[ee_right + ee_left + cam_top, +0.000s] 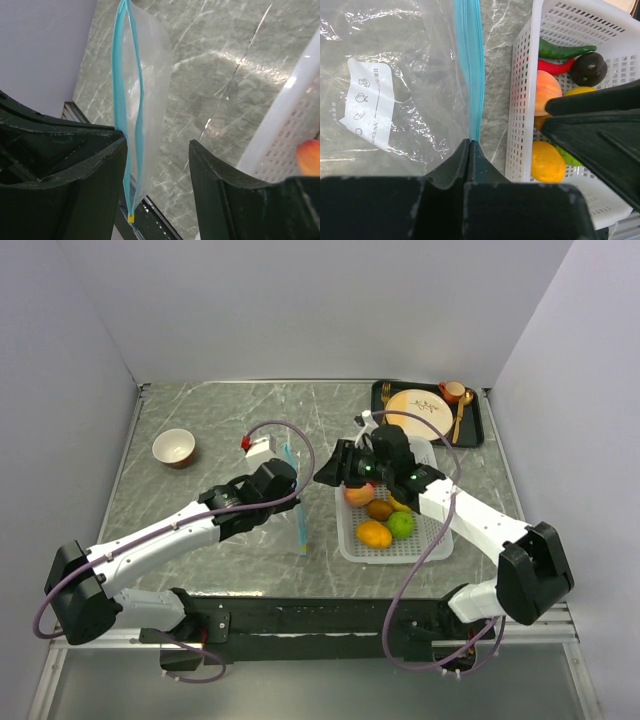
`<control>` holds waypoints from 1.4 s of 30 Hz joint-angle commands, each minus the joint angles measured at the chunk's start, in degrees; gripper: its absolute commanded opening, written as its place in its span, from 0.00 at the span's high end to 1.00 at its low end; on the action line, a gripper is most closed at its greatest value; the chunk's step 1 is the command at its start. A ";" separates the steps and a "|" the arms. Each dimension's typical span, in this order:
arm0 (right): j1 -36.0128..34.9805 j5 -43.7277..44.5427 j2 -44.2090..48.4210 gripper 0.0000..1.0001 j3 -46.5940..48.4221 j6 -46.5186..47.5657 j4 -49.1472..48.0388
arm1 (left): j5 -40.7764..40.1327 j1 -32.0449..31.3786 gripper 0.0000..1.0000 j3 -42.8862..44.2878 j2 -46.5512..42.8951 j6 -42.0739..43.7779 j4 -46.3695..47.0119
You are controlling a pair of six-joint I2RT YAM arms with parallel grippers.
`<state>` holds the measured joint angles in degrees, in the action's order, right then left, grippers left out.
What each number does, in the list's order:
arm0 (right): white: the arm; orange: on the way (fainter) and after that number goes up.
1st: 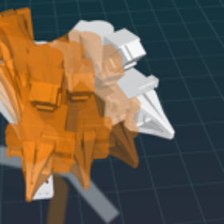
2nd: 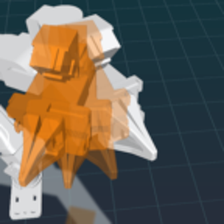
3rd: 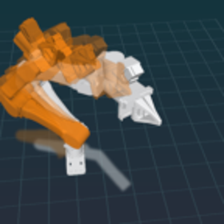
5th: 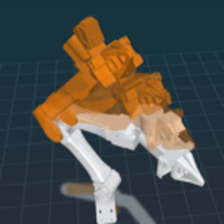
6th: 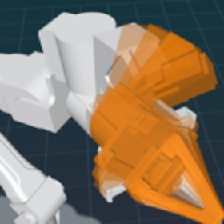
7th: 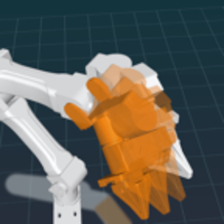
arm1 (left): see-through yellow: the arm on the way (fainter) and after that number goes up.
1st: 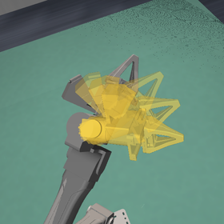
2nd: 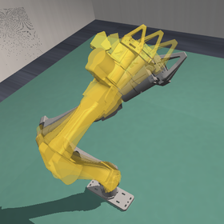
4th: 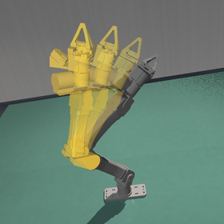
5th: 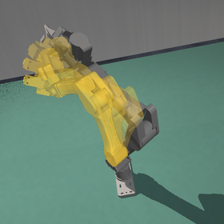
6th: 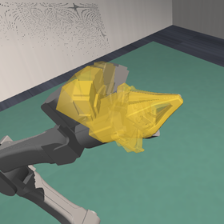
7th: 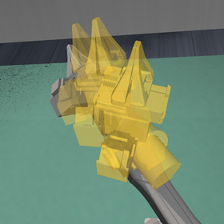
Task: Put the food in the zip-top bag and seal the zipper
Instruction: Open the zipper of the food storage bag.
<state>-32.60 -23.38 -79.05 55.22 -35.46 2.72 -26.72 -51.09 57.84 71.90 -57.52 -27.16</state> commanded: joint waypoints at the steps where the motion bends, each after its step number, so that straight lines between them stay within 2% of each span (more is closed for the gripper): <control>1: -2.20 0.96 -2.86 0.42 3.48 0.83 -0.70 | 1.40 -0.24 0.99 -0.36 0.26 1.36 2.81; 6: -3.35 1.23 -5.94 0.46 4.72 0.22 -1.22 | 2.11 -0.24 0.99 0.16 0.79 2.23 2.81; 14: -4.49 -0.18 -9.55 0.46 5.25 -0.57 -2.55 | 2.81 -0.24 0.99 -0.19 0.96 2.50 3.43; 29: -4.67 4.13 -4.72 0.45 2.00 -1.62 -5.71 | 2.37 -0.24 0.99 -0.01 3.07 1.79 2.63; 42: -4.67 1.32 -9.64 0.47 3.67 -1.54 -5.35 | 3.25 -0.24 0.99 -1.07 1.40 2.23 4.48</control>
<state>-36.82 -20.67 -87.39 57.34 -36.84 -0.43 -23.88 -51.09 57.39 74.85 -56.21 -25.58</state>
